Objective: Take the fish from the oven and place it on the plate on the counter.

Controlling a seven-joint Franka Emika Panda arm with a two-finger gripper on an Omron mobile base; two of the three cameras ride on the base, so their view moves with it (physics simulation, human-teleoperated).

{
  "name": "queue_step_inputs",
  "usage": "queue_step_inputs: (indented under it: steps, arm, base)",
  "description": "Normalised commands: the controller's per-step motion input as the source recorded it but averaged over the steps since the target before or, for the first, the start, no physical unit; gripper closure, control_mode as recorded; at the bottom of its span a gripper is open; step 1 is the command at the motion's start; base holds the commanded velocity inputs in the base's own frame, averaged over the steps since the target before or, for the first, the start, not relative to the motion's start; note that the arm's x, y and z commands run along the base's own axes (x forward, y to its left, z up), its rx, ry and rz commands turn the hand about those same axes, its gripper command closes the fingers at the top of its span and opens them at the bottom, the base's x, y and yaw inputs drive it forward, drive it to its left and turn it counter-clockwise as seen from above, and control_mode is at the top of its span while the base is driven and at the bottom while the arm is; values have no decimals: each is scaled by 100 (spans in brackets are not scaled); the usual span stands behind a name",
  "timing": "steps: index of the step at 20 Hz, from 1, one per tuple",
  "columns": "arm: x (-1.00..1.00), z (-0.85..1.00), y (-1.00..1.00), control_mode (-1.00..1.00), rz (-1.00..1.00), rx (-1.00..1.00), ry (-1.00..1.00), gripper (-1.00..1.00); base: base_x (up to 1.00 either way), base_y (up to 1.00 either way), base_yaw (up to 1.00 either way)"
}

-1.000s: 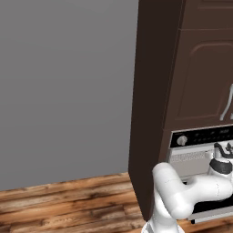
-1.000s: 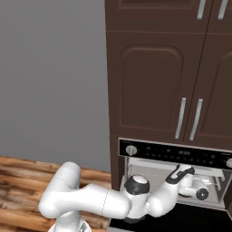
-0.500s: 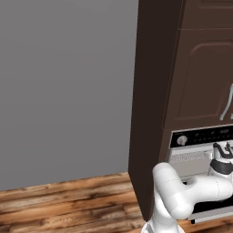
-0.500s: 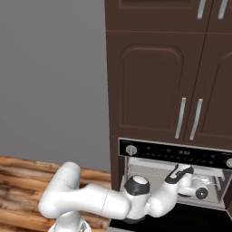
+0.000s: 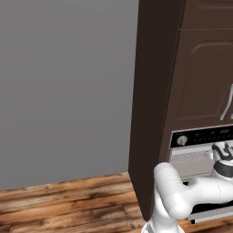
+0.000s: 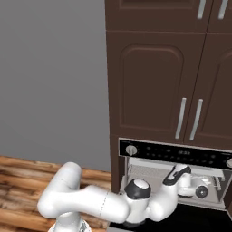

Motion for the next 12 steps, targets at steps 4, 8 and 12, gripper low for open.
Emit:
queue_step_inputs:
  steps: [4, 8, 12]
  arm:
    - [-59, -89, -3, -100, 0, 0, 18, -100]
    - [-67, -85, -7, -100, 0, 0, 19, -100]
    - [-79, -96, -6, -100, 0, 0, 14, -100]
  base:
    - [0, 0, 0]
    - [0, 0, 0]
    - [0, 0, 0]
